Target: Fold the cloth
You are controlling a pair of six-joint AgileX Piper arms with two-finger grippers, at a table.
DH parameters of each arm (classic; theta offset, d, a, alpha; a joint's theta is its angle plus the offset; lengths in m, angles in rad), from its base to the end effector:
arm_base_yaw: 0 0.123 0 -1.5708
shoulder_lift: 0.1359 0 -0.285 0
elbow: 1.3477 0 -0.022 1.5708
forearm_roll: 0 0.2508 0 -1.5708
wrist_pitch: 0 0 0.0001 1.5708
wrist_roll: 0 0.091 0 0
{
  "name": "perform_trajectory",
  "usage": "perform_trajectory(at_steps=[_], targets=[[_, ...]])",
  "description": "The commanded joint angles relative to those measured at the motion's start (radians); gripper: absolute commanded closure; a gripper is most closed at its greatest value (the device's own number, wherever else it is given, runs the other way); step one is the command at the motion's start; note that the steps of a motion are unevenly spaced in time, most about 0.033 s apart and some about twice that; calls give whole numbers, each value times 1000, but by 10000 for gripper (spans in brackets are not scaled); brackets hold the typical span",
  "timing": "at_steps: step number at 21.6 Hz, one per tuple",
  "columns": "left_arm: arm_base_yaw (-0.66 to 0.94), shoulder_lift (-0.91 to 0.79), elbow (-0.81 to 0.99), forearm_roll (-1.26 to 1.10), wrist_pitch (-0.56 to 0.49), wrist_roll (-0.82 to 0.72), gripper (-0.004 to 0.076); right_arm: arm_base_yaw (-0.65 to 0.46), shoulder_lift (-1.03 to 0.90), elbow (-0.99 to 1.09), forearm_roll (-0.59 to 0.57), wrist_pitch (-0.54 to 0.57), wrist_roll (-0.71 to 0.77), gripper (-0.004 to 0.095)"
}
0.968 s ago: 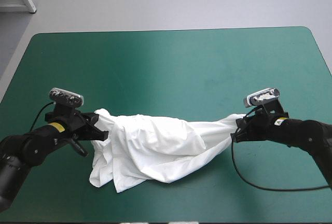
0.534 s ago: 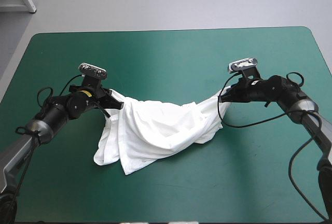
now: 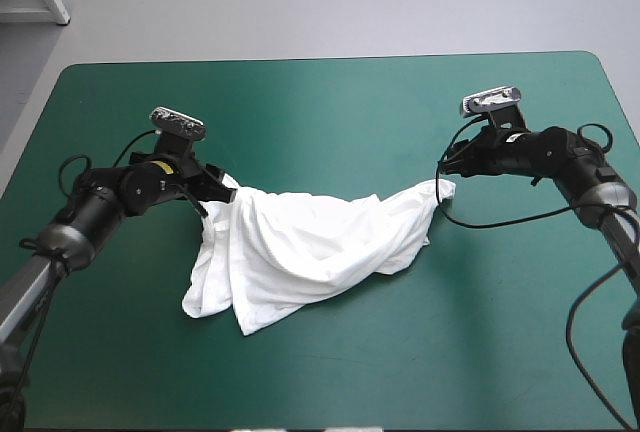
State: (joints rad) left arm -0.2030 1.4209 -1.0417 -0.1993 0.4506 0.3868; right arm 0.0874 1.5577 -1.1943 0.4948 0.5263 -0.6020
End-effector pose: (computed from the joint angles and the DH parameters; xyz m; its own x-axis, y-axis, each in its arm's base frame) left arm 0.3018 -0.0701 0.2960 -0.5885 0.3301 -0.7380 0.3928 0.9146 0.0959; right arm 0.3436 0.0519 0.2984 -0.6263 -0.2155 -0.7492 -0.3670 0.9294 0.0395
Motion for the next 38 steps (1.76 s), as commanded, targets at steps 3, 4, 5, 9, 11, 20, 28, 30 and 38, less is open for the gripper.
perform_trajectory(at_steps=[3,4,5,9,11,20,28,30,38], targets=[[-1,-298,0,-22,269,-124,340,-12,-203,-32,26,95,4,441],[-1,-331,17,-22,295,-145,341,-12,-218,-32,27,102,18,442],[-1,-411,71,-38,351,-176,342,-12,-248,-32,27,116,57,442],[-1,-559,255,-115,490,-196,341,-12,-270,-30,28,194,83,446],[-1,-555,322,-129,524,-192,341,-12,-270,-30,28,204,109,445],[-1,-433,408,-121,448,-137,341,-12,-270,-30,12,215,113,446],[-1,-260,413,-117,308,-112,341,-12,-268,-21,-144,230,185,464],[-1,-225,413,-117,299,-109,342,-12,-258,-20,-144,243,196,469],[-1,-193,413,-71,213,-107,705,-12,-79,-20,-40,244,194,468]])
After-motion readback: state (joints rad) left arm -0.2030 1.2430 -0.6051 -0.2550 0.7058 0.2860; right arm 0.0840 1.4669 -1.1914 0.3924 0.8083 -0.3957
